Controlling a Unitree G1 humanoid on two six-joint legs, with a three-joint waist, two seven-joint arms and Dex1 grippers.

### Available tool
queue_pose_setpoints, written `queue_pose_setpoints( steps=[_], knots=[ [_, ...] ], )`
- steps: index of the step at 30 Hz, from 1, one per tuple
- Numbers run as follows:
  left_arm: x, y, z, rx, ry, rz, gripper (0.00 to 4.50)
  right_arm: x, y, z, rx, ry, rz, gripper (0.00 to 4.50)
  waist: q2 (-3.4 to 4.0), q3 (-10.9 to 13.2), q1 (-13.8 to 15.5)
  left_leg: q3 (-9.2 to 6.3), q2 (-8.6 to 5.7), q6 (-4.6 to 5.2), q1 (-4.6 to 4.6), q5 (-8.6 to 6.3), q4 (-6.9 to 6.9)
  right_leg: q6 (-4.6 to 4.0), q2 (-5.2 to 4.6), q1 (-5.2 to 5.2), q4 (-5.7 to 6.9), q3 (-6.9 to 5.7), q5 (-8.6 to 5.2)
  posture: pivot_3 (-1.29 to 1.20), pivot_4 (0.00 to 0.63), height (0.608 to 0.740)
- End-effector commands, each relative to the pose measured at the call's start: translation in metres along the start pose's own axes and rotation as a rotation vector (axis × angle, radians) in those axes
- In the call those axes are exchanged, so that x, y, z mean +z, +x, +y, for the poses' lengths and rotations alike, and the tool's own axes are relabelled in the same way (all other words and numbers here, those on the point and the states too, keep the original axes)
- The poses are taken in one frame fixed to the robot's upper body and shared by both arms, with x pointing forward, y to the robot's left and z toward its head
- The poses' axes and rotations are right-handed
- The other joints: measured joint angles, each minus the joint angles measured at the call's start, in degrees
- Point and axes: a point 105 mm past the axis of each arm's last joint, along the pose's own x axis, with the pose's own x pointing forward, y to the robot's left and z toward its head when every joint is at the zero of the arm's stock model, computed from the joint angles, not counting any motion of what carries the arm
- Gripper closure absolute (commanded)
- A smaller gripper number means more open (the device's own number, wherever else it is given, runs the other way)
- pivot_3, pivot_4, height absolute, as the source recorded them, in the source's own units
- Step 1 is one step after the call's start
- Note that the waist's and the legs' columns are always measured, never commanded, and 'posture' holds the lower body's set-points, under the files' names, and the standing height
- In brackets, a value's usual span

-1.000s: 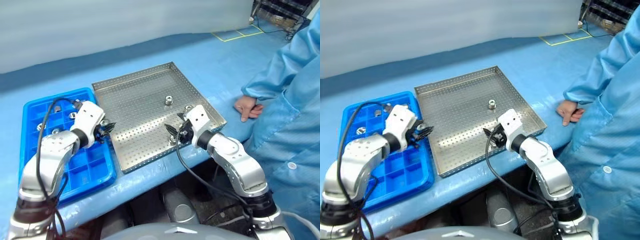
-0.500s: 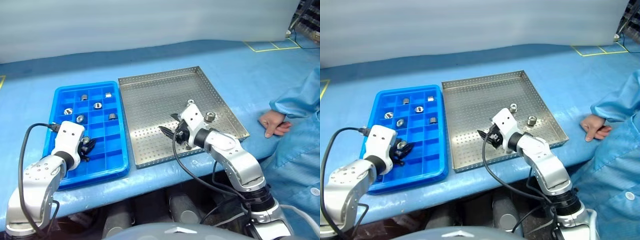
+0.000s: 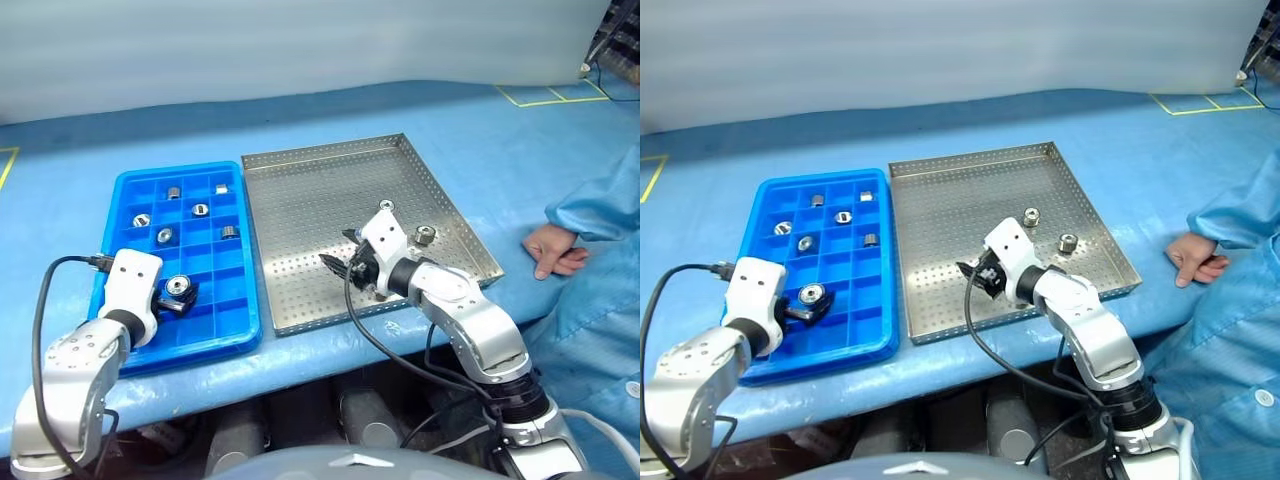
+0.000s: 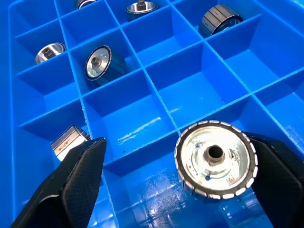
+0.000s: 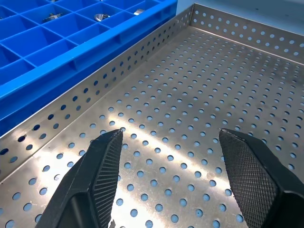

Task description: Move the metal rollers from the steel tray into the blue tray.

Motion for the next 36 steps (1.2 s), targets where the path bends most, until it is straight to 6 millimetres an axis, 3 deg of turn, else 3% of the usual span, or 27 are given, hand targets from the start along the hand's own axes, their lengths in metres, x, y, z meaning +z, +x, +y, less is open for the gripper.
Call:
queue_pose_setpoints(
  steps=[1,18,21,26,28,32,36],
  knots=[
    [0.008,-0.005,0.014,0.077,0.006,-0.037,0.03,0.01,-0.001,-0.006,-0.023,-0.03,-0.028,1.09,0.0,0.0,0.01,0.0,0.01,0.0,0.01,0.0,0.0,-0.02,0.02,0.0,0.01,0.0,0.0,-0.14,0.15,0.74],
    [0.022,-0.025,0.053,0.241,-0.037,-0.104,0.03,0.002,0.001,-0.016,-0.081,-0.012,0.014,1.09,-0.02,0.0,0.25,0.0,0.01,0.0,-0.01,0.0,0.0,-0.06,0.01,0.01,-0.03,-0.04,-0.01,-0.13,0.15,0.74],
    [0.025,-0.022,0.046,0.21,-0.037,-0.12,0.03,0.001,0.002,-0.018,-0.09,-0.011,0.02,1.09,-0.03,0.0,0.44,-0.01,-0.06,0.0,-0.03,0.0,-0.01,-0.06,-0.07,0.01,-0.03,-0.05,-0.01,-0.13,0.15,0.74],
    [0.049,-0.011,0.008,0.011,-0.069,-0.266,0.03,0.0,0.002,-0.017,-0.097,-0.018,0.021,1.09,-0.07,-0.02,1.18,-0.02,-0.08,0.0,-0.04,0.0,0.01,-0.06,-0.1,0.03,-0.04,-0.09,0.0,-0.16,0.15,0.74],
    [0.048,-0.007,0.007,0.01,-0.059,-0.26,0.03,-0.001,0.0,-0.017,-0.101,-0.026,0.022,1.09,-0.06,-0.03,1.15,-0.02,-0.08,0.0,-0.04,0.0,0.0,-0.07,-0.1,0.03,-0.04,-0.09,0.0,-0.18,0.15,0.74],
    [0.044,-0.003,0.034,0.156,-0.066,-0.234,0.03,-0.001,-0.006,-0.019,-0.123,-0.023,0.02,1.09,-0.06,-0.03,0.67,-0.02,-0.07,0.0,-0.04,0.0,-0.04,-0.08,-0.07,0.01,-0.04,-0.08,-0.01,-0.2,0.15,0.74],
    [0.034,-0.016,0.088,0.414,-0.094,-0.19,0.03,-0.005,-0.009,-0.022,-0.14,-0.011,0.026,1.09,-0.06,-0.02,-0.3,-0.02,-0.05,0.0,-0.04,0.0,-0.02,-0.07,-0.03,0.01,-0.03,-0.09,-0.01,-0.18,0.15,0.74]
  ],
)
